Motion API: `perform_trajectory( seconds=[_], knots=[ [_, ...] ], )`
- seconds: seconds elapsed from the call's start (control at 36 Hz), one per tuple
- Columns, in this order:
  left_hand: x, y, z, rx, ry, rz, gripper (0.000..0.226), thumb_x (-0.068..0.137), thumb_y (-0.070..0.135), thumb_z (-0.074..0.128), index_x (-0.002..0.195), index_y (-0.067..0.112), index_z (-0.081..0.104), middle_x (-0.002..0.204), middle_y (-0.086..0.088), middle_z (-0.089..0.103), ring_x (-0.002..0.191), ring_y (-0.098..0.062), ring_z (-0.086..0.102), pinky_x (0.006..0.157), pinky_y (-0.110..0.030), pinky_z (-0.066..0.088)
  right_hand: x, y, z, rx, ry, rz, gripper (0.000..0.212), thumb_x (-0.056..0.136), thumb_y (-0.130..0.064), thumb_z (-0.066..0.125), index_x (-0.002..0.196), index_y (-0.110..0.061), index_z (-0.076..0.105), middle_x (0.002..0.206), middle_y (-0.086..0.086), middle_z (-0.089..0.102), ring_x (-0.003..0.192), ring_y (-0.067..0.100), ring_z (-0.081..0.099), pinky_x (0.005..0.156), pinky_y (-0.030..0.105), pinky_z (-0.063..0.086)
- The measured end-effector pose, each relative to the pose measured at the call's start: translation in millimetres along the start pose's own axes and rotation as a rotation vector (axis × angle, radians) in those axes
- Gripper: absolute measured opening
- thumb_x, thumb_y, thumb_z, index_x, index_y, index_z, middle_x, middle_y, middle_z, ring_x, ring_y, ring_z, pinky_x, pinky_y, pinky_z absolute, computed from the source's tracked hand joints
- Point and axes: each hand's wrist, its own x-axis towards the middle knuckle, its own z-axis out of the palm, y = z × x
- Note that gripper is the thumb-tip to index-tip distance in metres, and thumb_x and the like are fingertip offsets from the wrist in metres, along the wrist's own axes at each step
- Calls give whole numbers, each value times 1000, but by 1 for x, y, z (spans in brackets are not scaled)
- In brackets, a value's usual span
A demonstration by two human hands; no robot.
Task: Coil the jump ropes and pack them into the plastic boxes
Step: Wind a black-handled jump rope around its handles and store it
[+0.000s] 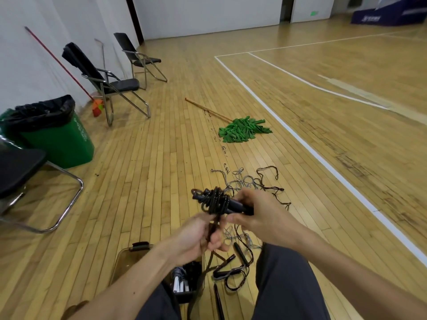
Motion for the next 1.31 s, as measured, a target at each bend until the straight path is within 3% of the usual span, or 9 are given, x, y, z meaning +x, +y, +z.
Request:
perform_trajectory(
  seconds=[0.11,0.25,0.36,0.5,0.67,0.78,0.86,1.11,1.31],
  knots=[
    [-1,-8,7,11,-36,-76,39,102,46,38,87,14,54,58,3,40,52,-14,45,85,-41,54,11,13,-1,-58,127,42,21,89,-30,76,98,-26,57,86,-8,67,70,9,66,61,23,52],
    [-2,-6,12,18,-75,-167,29,103,36,45,105,7,51,63,6,42,55,-10,42,65,-32,55,17,31,2,-150,103,97,28,90,-35,75,108,-24,58,98,-5,67,81,12,65,75,34,56],
    [-1,-3,7,279,-109,-157,19,100,23,59,114,11,57,70,5,50,62,-9,51,65,-29,55,19,32,5,-248,112,75,25,93,-31,72,115,-20,65,84,-11,62,70,6,60,62,19,45],
    [-1,9,3,606,-56,-143,13,101,23,57,113,17,60,76,1,54,63,-5,54,51,-20,44,24,30,8,-358,117,92,29,95,-28,69,122,-16,67,90,-1,65,70,13,55,61,21,40],
    [-2,39,4,1254,-67,-24,16,104,35,48,90,33,56,78,5,57,64,-11,51,63,-24,47,30,23,8,-424,-116,231,28,93,-29,71,116,-13,66,92,1,69,77,17,67,68,32,60],
    [-6,62,3,1562,-23,119,29,104,37,46,127,27,60,102,11,57,94,-9,57,88,-29,51,28,12,-2,-335,-291,281,17,93,-21,71,102,-7,66,81,6,73,62,13,68,65,31,62],
    [-6,77,-1,1632,-28,260,30,102,40,48,126,30,61,100,16,51,94,-4,48,84,-23,42,23,0,-10,-243,-409,255,11,93,-17,72,90,-7,68,65,1,69,48,7,60,50,19,50],
    [-3,84,-10,1357,-164,307,22,92,46,62,99,27,72,95,11,65,90,-6,56,87,-32,45,7,-24,-23,-72,-703,52,21,94,-24,72,80,-8,69,70,6,67,56,15,59,60,23,51],
    [-6,86,-26,786,-121,340,16,89,31,66,84,17,72,77,0,69,71,-20,61,69,-27,49,-2,-36,-32,429,-625,70,9,97,-14,65,89,-11,64,77,5,68,61,14,62,57,22,53]
  ],
)
